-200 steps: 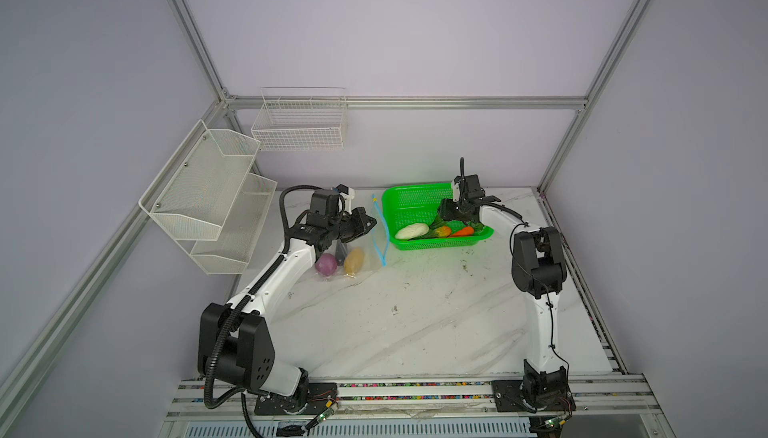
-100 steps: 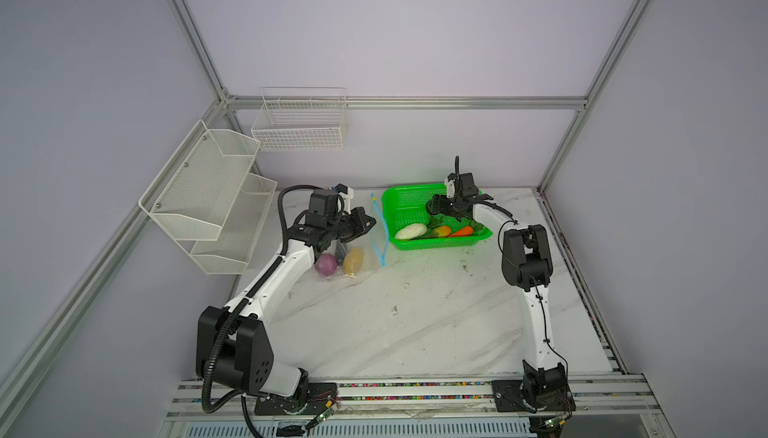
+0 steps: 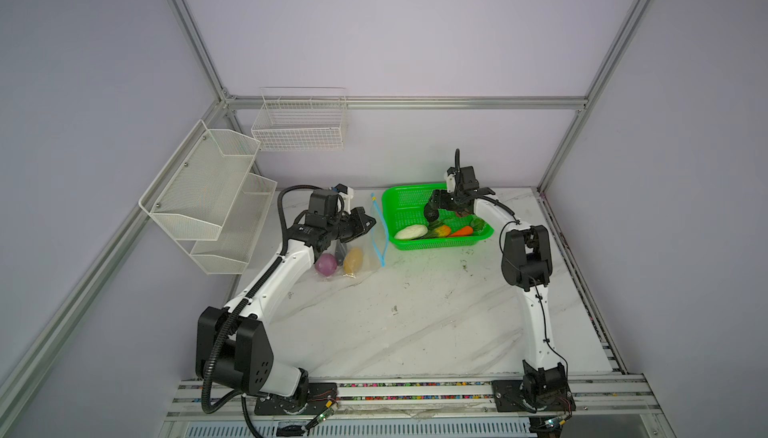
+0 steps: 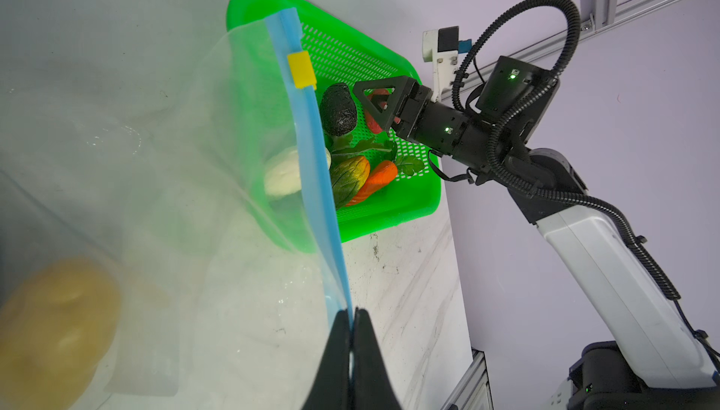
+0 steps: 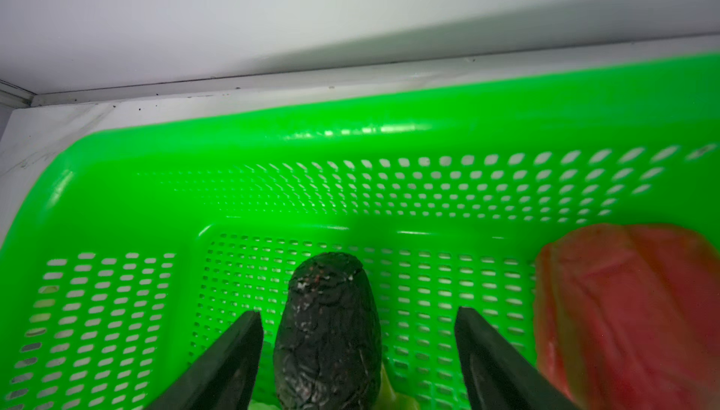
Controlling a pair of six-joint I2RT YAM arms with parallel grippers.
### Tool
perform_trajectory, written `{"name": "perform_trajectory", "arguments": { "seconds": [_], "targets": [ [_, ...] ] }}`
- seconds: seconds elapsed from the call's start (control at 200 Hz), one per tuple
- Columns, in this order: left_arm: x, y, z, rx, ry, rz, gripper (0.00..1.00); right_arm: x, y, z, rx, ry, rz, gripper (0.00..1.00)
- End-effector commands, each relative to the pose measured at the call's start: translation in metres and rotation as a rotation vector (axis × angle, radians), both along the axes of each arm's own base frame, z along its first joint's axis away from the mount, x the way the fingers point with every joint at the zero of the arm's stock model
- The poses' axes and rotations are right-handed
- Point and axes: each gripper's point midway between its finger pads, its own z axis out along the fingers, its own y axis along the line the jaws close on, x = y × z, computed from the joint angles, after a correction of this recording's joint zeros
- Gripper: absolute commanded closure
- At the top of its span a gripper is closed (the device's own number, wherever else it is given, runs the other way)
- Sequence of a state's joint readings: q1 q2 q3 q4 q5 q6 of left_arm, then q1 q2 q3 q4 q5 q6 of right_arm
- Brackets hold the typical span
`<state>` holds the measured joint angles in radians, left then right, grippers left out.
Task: Place the food in the zip-top bag and seal the zipper
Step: 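Lower the right gripper around the dark avocado and close on it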
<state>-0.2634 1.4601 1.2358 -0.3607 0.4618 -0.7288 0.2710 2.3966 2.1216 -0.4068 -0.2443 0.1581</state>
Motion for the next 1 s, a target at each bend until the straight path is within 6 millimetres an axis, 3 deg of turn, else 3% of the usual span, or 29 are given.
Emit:
{"name": "perform_trajectory", "arguments": {
  "seconds": [0.0, 0.33, 0.36, 0.505, 0.7, 0.995],
  "targets": [
    [0.0, -0.001, 0.034, -0.008, -0.1, -0.005, 1.0, -0.014, 0.005, 0.002, -0.105, 0.028, 0.037, 0.19],
    [0.0, 0.0, 0.031, -0.005, -0.093, 0.0, 1.0, -0.022, 0.018, -0.014, -0.29, 0.067, 0.034, 0.2],
    [-0.006, 0.002, 0.044, -0.013, -0.125, 0.0, 1.0, -0.023, 0.02, -0.015, -0.293, 0.068, 0.037, 0.2],
    [-0.007, 0.002, 0.044, -0.013, -0.124, -0.001, 1.0, -0.022, 0.028, -0.021, -0.297, 0.065, 0.043, 0.19],
    [-0.007, 0.003, 0.045, -0.012, -0.128, 0.001, 1.0, -0.017, 0.023, -0.039, -0.337, 0.086, 0.02, 0.2],
    [-0.006, 0.003, 0.043, -0.01, -0.125, 0.001, 1.0, -0.014, 0.028, -0.042, -0.313, 0.078, 0.015, 0.36]
  ]
}}
